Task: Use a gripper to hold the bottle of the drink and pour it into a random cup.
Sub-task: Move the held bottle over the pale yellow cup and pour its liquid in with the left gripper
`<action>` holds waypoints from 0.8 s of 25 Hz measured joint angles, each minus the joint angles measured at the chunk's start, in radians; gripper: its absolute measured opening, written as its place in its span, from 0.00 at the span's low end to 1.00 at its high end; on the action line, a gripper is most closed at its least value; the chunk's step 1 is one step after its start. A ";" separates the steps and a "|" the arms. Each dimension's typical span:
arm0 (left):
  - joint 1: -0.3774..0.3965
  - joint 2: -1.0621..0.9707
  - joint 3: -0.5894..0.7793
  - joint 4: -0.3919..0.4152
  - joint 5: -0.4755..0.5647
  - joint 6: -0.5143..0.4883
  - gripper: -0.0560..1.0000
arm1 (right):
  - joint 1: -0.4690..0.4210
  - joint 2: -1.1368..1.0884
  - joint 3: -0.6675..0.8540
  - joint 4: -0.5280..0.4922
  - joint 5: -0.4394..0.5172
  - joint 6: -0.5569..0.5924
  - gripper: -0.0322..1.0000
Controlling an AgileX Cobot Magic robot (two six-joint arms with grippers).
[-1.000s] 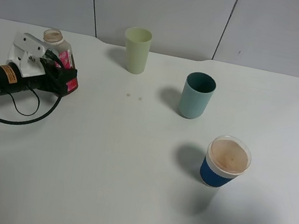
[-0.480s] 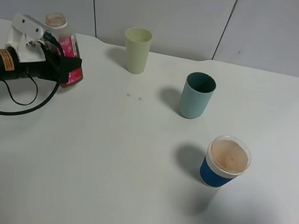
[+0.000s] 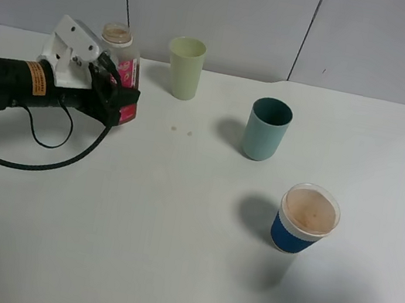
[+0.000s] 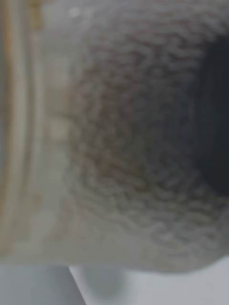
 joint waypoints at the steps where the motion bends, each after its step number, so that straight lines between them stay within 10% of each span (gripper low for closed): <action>1: -0.016 -0.001 -0.007 -0.002 0.022 0.000 0.38 | 0.000 0.000 0.000 0.000 0.000 0.000 1.00; 20: -0.033 0.010 -0.253 0.003 0.328 0.053 0.38 | 0.000 0.000 0.000 0.000 0.000 0.000 1.00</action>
